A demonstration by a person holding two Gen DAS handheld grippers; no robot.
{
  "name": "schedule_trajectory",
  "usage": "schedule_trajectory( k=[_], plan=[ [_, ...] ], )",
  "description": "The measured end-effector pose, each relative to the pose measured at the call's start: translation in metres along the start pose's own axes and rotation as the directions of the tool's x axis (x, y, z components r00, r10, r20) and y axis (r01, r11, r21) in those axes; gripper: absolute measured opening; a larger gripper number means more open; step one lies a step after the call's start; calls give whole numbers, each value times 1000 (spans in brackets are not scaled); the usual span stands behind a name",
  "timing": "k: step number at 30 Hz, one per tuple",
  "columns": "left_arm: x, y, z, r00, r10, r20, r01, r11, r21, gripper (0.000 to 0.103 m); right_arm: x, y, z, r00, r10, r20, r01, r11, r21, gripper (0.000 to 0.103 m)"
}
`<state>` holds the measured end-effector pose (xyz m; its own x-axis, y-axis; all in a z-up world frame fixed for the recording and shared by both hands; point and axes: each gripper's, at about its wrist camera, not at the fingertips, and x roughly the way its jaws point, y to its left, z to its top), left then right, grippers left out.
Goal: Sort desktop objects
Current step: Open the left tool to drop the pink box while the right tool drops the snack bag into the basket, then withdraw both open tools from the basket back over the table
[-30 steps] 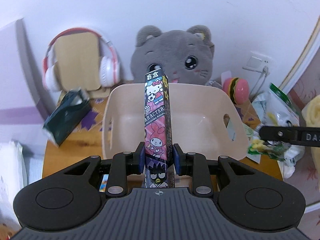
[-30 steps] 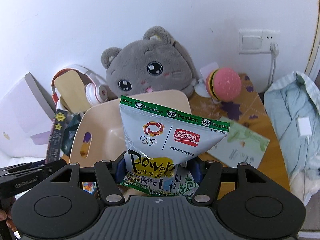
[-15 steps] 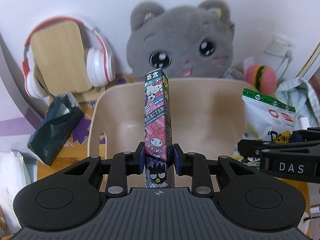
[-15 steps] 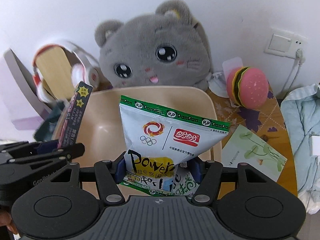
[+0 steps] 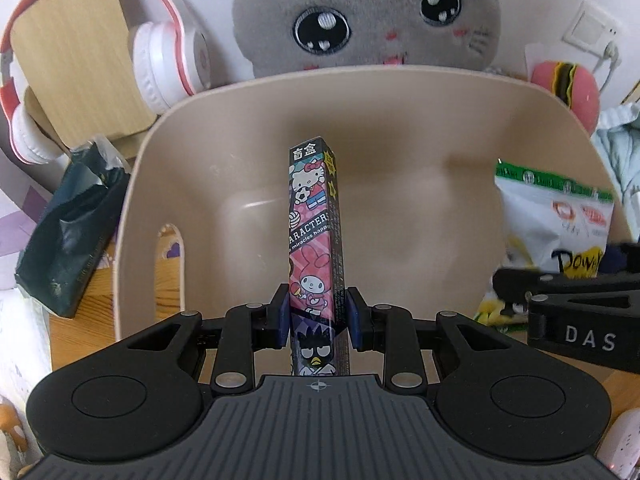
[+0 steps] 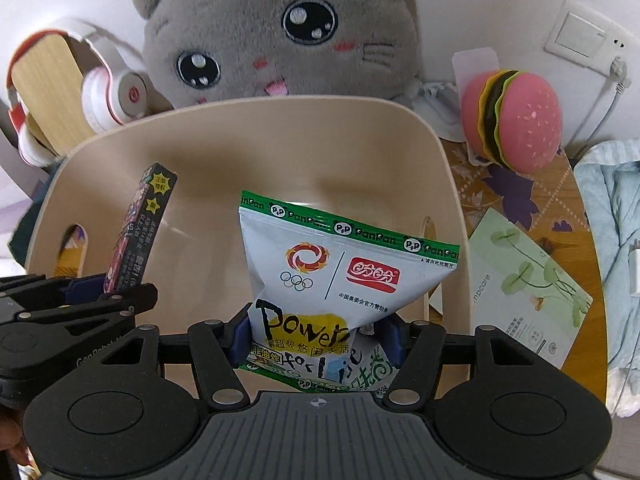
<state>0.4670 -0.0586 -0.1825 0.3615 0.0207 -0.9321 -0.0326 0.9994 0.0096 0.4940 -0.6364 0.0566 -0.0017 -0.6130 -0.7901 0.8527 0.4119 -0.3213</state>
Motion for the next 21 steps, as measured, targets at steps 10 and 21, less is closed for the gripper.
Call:
schedule_trajectory(
  k=[10, 21],
  plan=[
    [9, -3, -6, 999, 24, -29, -23, 1000, 8, 39, 4, 9, 2, 999, -45, 13, 45, 997, -56, 66],
    [-30, 7, -14, 996, 17, 82, -11, 997, -76, 59, -30, 4, -1, 996, 12, 90, -11, 1000, -11, 99]
  ],
)
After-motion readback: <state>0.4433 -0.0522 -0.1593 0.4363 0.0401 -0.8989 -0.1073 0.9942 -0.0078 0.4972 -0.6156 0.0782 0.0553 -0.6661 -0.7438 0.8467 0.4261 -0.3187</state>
